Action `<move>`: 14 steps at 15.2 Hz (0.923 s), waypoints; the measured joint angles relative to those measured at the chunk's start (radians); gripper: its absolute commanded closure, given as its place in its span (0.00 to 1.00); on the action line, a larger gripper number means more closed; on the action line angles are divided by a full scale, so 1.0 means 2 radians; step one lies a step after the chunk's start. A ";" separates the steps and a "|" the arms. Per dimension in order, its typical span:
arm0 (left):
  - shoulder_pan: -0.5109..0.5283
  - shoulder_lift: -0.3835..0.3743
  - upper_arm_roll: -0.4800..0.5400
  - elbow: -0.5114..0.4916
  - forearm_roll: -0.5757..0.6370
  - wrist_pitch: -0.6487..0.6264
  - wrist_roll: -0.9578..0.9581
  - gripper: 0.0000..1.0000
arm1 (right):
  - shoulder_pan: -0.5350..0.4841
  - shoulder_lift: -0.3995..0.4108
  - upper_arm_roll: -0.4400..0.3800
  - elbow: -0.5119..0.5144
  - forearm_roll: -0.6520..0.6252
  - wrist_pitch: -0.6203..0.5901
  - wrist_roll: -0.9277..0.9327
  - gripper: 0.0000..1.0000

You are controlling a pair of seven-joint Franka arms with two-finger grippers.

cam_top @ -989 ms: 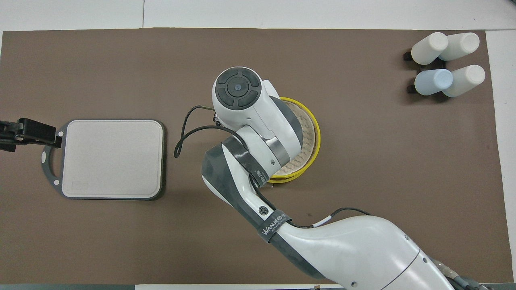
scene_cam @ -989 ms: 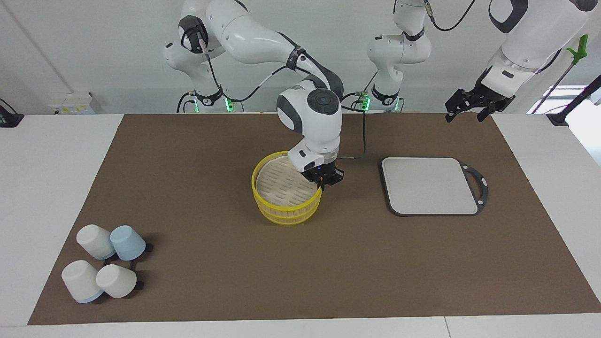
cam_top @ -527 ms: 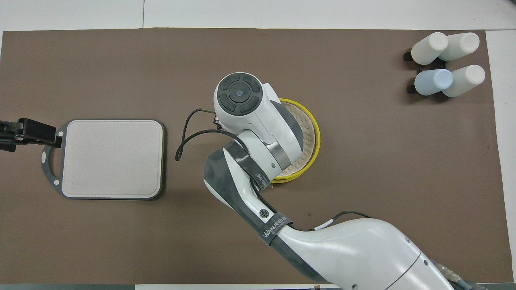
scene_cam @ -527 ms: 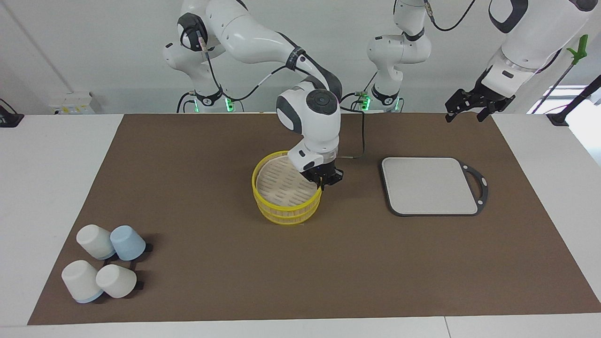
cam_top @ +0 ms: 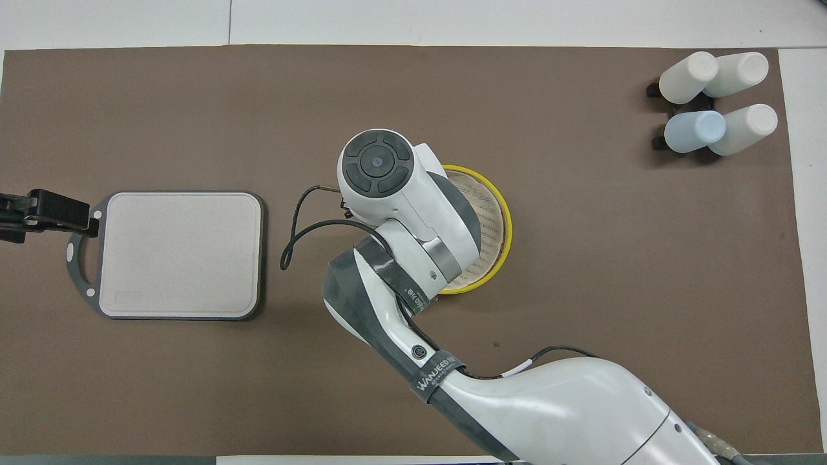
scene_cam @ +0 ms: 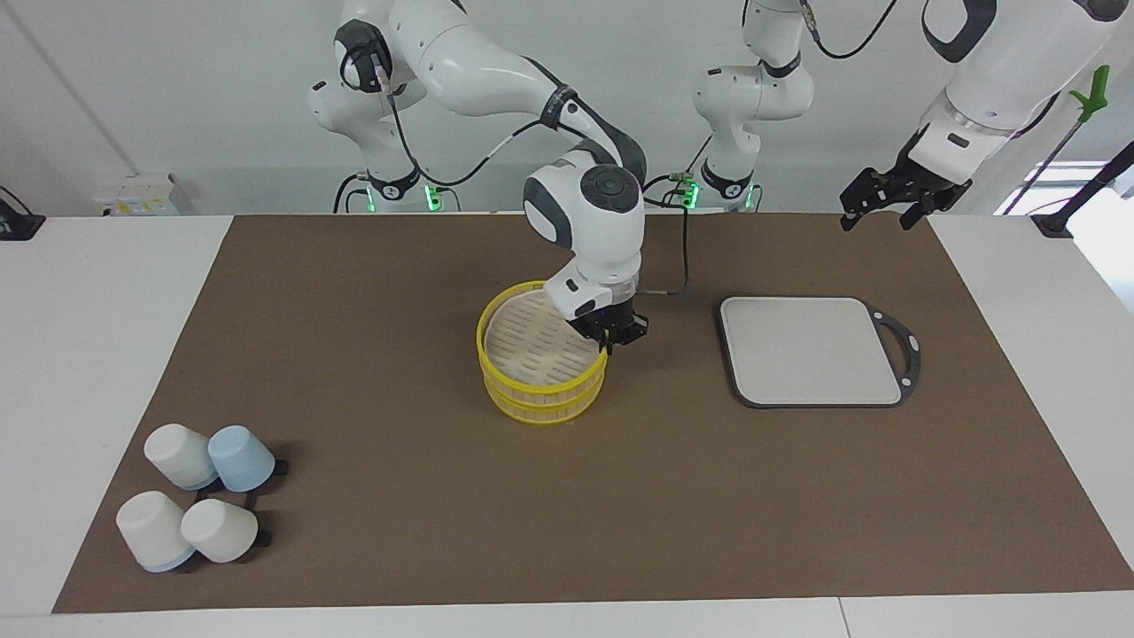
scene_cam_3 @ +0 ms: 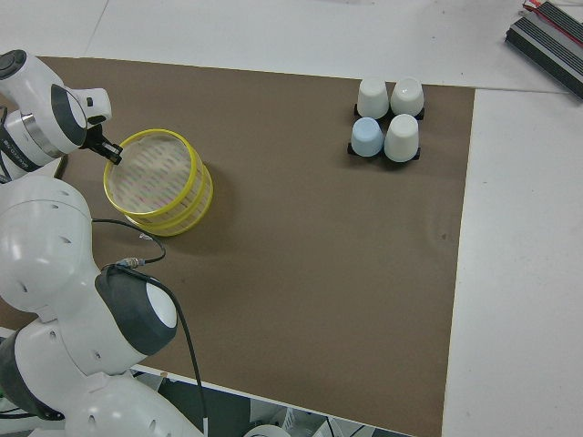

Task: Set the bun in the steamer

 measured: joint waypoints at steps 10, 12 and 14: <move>0.000 0.000 0.000 0.000 0.000 0.000 0.000 0.00 | -0.009 -0.009 -0.003 -0.003 0.000 0.000 0.000 0.00; 0.000 0.000 0.000 0.000 0.000 0.000 0.000 0.00 | -0.028 -0.027 -0.005 -0.002 0.000 -0.007 -0.022 0.00; 0.000 0.000 0.000 0.000 0.000 0.000 0.000 0.00 | -0.057 -0.050 -0.006 -0.002 0.000 -0.028 -0.074 0.00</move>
